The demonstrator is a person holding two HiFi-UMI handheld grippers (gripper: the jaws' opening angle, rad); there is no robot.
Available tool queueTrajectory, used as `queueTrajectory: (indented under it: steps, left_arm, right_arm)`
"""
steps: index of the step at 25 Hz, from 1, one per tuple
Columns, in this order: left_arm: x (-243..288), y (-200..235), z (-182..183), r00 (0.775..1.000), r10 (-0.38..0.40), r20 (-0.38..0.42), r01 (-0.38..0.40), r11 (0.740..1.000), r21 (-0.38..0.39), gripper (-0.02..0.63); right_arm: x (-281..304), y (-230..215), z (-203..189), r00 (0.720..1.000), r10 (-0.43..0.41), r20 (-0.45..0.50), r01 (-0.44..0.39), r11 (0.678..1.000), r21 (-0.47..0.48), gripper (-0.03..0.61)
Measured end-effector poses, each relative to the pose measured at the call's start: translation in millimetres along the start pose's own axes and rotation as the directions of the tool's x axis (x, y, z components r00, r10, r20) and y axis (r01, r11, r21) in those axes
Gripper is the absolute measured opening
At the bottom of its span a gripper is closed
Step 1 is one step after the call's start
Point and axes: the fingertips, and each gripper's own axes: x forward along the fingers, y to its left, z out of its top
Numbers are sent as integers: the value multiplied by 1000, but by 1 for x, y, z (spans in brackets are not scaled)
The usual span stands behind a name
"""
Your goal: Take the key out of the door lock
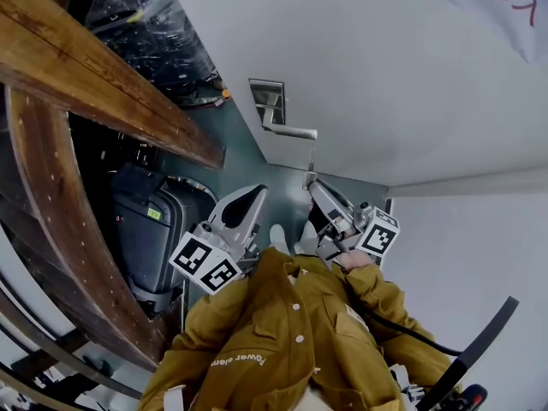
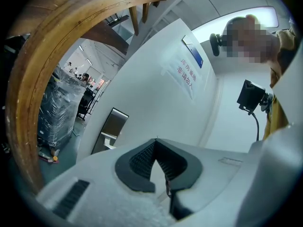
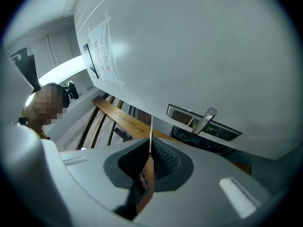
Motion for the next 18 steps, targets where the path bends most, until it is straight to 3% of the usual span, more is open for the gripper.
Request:
queueTrajectory:
  steps: [18]
  left_arm:
    - [5,-7,2,1000,-18,8,18,1000,-7,-2]
  right_arm:
    - [6,4,2,1000,22,-8,-22,999,33,26]
